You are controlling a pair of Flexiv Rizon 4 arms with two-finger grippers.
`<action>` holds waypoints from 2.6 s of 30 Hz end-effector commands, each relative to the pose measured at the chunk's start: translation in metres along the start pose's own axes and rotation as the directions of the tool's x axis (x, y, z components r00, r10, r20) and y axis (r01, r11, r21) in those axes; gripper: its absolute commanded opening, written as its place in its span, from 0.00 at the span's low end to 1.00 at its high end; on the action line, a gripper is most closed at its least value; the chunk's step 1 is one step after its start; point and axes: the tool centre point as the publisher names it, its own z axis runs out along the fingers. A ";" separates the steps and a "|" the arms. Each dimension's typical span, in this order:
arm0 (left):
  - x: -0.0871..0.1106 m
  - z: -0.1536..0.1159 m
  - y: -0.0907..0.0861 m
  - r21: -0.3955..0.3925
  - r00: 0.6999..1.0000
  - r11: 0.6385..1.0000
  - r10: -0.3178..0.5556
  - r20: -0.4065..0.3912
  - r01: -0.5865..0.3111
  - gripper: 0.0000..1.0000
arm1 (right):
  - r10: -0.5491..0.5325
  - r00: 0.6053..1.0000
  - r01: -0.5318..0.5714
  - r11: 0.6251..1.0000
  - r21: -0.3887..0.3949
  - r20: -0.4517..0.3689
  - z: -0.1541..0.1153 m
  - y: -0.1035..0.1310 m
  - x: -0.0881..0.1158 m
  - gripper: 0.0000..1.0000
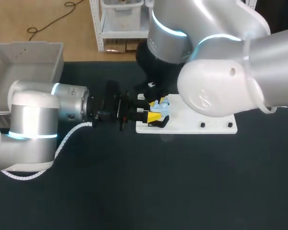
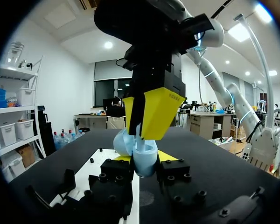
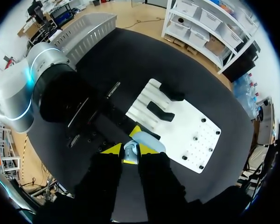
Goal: Pick up each earbud case from the left stands, insert the matching earbuds, close the lid, and place the case in the box.
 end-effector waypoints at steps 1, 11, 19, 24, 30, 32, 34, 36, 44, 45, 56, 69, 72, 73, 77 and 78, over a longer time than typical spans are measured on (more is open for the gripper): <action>0.000 0.001 -0.001 -0.003 1.000 1.000 0.001 0.000 -0.001 0.00 | -0.001 1.000 0.001 1.000 0.003 -0.010 0.001 0.001 -0.004 0.00; 0.000 0.001 -0.001 -0.003 1.000 1.000 0.001 0.000 -0.001 0.00 | -0.006 1.000 0.007 1.000 0.008 -0.025 0.003 0.002 -0.003 0.00; 0.000 0.001 -0.001 -0.003 1.000 1.000 0.001 0.000 -0.001 0.00 | -0.014 0.999 0.014 1.000 0.018 -0.032 0.002 0.003 0.000 0.35; 0.000 0.001 -0.001 -0.003 1.000 1.000 0.001 0.000 -0.001 0.00 | -0.013 0.999 0.014 1.000 0.021 -0.029 0.000 0.003 0.002 0.48; 0.000 0.001 -0.001 -0.003 1.000 1.000 0.001 0.000 -0.001 0.00 | -0.022 1.000 0.023 0.999 0.034 -0.015 -0.009 0.007 0.005 0.52; 0.000 0.001 -0.001 -0.003 1.000 1.000 0.001 0.000 -0.001 0.00 | -0.028 1.000 0.028 0.999 0.038 -0.009 -0.015 0.008 0.007 0.55; 0.000 0.001 -0.001 -0.003 1.000 1.000 0.001 0.000 -0.001 0.00 | -0.029 1.000 0.029 0.999 0.042 -0.001 -0.022 0.008 0.009 0.60; 0.000 0.001 -0.001 -0.003 1.000 1.000 0.001 0.000 -0.001 0.00 | 0.003 1.000 -0.003 0.998 0.058 -0.004 -0.029 0.006 0.010 0.72; 0.000 0.001 -0.001 -0.003 1.000 1.000 0.001 0.000 -0.001 0.00 | 0.246 0.969 -0.241 0.952 0.191 -0.003 -0.031 -0.042 -0.004 1.00; 0.000 0.001 -0.001 -0.003 1.000 1.000 0.001 0.000 -0.001 0.00 | 0.261 0.965 -0.256 0.948 0.191 0.002 -0.032 -0.047 -0.006 1.00; 0.000 0.001 -0.001 -0.003 1.000 1.000 0.001 0.000 -0.001 0.00 | 0.329 0.944 -0.318 0.918 0.236 -0.006 -0.025 -0.083 -0.030 1.00; 0.000 0.001 -0.001 -0.003 1.000 1.000 0.001 0.000 -0.001 0.00 | 0.341 0.938 -0.321 0.921 0.221 -0.060 0.009 -0.099 -0.035 1.00; 0.000 0.001 -0.001 -0.003 1.000 1.000 0.001 0.000 -0.001 0.00 | 0.339 0.938 -0.317 0.924 0.215 -0.072 0.013 -0.097 -0.030 1.00; 0.000 0.001 -0.001 -0.003 1.000 1.000 0.001 0.000 -0.001 0.00 | 0.337 0.938 -0.315 0.925 0.214 -0.077 0.013 -0.097 -0.029 1.00; 0.000 0.001 -0.001 -0.003 1.000 1.000 0.001 0.000 -0.001 0.00 | 0.326 0.940 -0.301 0.931 0.206 -0.099 0.013 -0.092 -0.020 1.00; 0.000 0.001 -0.001 -0.003 1.000 1.000 0.001 0.000 -0.001 0.00 | 0.323 0.940 -0.298 0.933 0.204 -0.105 0.013 -0.091 -0.018 1.00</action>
